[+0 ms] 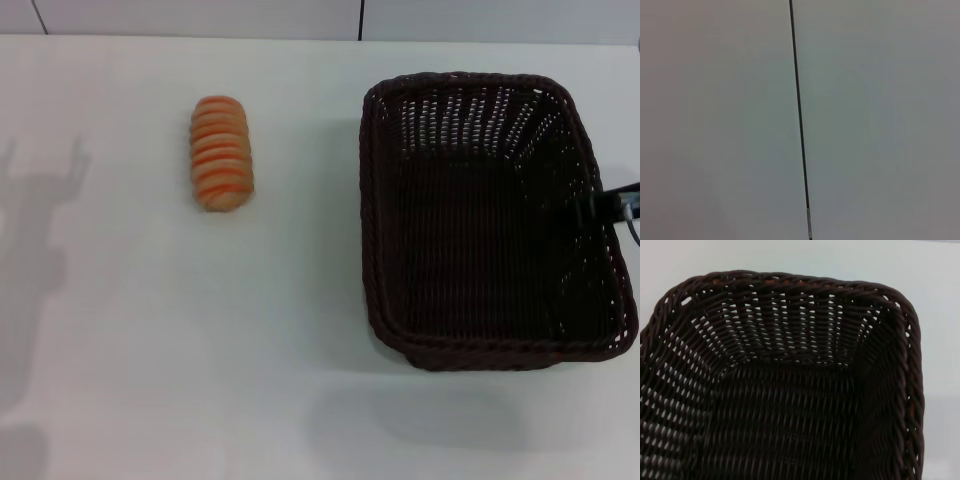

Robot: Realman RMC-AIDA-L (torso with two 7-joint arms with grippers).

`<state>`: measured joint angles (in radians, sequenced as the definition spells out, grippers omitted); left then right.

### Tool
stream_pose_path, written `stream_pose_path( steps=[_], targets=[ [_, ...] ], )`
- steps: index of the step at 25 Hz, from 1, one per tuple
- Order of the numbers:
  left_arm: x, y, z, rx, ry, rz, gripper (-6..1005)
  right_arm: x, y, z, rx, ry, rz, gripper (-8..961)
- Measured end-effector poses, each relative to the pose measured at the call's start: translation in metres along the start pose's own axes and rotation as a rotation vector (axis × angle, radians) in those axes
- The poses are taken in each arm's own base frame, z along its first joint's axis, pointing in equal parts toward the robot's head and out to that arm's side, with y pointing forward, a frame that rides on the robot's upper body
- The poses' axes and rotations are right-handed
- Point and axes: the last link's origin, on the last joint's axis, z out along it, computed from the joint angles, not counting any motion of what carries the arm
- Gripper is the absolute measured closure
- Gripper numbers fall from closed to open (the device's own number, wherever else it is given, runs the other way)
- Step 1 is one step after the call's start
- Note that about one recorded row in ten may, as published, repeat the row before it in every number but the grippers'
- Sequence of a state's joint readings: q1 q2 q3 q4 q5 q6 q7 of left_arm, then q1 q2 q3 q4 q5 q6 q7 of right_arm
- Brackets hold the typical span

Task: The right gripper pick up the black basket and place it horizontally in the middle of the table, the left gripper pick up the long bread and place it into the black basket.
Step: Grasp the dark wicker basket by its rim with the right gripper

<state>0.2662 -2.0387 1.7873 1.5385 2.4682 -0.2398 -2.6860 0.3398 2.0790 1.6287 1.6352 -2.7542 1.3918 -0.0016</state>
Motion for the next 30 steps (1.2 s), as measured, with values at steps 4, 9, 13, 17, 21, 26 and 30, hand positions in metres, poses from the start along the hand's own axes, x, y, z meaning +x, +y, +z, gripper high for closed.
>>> stream_pose_path(
  steps=[4, 9, 13, 17, 21, 26, 30],
  targets=[
    [-0.001, 0.001, 0.000, -0.003, -0.004, -0.001, 139, 0.002, 0.000, 0.009, -0.011, 0.037, -0.029, 384],
    [0.000, 0.002, 0.000, -0.006, -0.003, -0.003, 139, 0.001, 0.004, 0.011, -0.015, 0.037, -0.055, 567],
    [0.000, 0.003, 0.000, -0.007, -0.004, -0.003, 139, 0.002, 0.007, 0.009, -0.017, 0.024, -0.069, 742],
    [-0.001, 0.003, 0.000, -0.008, -0.007, -0.004, 139, 0.001, 0.013, 0.005, -0.015, 0.007, -0.114, 752],
    [-0.001, 0.003, 0.000, -0.008, -0.008, -0.004, 139, -0.003, 0.018, -0.002, -0.014, -0.020, -0.187, 758],
    [0.000, 0.003, -0.001, -0.008, -0.008, -0.004, 139, -0.008, 0.014, -0.018, 0.026, -0.067, -0.284, 763],
    [0.003, 0.003, -0.002, -0.010, -0.007, -0.003, 139, -0.014, 0.012, -0.043, 0.066, -0.138, -0.427, 767]
  ],
)
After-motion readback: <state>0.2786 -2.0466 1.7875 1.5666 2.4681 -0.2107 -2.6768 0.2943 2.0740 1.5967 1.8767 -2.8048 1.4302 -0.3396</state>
